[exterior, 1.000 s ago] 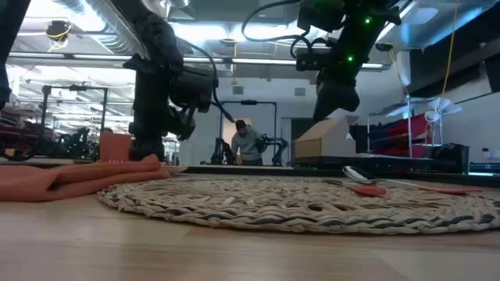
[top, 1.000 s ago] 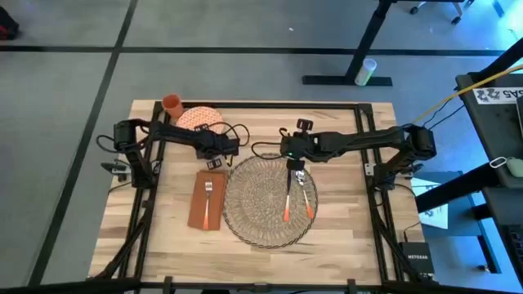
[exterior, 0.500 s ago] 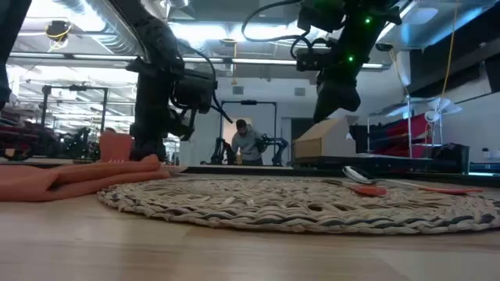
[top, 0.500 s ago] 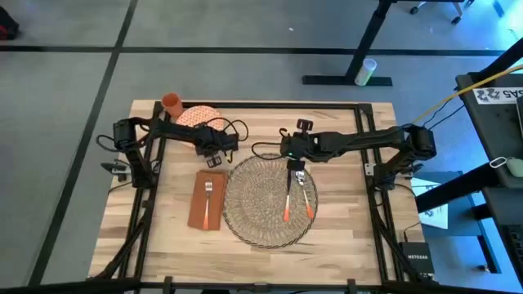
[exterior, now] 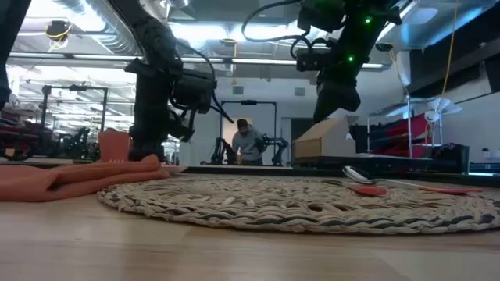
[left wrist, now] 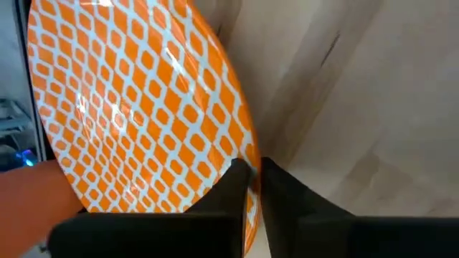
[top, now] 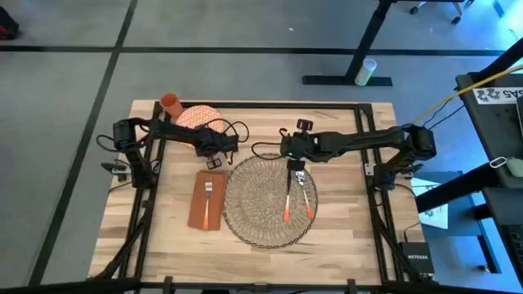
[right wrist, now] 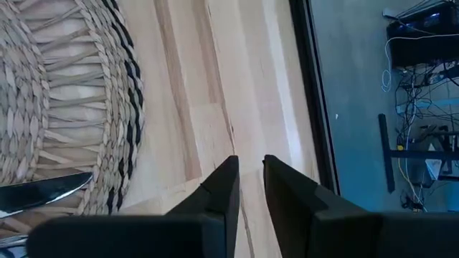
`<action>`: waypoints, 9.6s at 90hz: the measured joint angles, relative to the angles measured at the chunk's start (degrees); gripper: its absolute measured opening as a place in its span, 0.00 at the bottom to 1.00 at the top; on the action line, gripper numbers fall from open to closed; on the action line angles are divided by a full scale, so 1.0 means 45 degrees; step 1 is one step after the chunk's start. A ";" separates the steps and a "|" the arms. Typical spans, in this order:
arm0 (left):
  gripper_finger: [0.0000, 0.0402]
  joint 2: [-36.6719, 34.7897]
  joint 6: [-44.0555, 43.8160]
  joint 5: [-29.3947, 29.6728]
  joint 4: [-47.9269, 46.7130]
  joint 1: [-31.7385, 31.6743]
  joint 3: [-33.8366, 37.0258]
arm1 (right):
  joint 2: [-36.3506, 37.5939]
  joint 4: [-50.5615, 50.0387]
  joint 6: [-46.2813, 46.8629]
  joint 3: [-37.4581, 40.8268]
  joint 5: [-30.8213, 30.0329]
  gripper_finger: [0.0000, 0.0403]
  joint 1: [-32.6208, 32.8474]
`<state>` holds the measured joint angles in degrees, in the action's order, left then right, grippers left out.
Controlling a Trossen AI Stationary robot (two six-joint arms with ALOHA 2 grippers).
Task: Set table place
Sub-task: Put the orange plate to the left of the orange table knife on the brown table mat, then adjust the brown table mat
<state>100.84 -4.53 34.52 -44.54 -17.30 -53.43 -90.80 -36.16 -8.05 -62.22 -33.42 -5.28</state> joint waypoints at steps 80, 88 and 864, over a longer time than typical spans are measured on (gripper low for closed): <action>0.00 -0.0677 -0.1904 0.1182 -0.2849 0.4553 -0.2844 | 0.3574 -0.2194 0.0019 -0.0005 -0.0479 0.01 -0.0005; 0.00 -0.0702 -0.1804 0.1195 -0.2974 0.4744 -0.3246 | 0.4263 -0.2616 0.0099 -0.0005 -0.0490 0.01 -0.0005; 0.00 0.0112 -0.5678 -0.5885 0.8458 0.8927 0.0628 | 0.1753 0.1800 0.6039 0.5285 0.9176 0.00 0.7868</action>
<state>101.34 -30.09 8.03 -6.48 22.87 -50.61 -82.91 -28.06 19.12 -38.44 7.87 30.13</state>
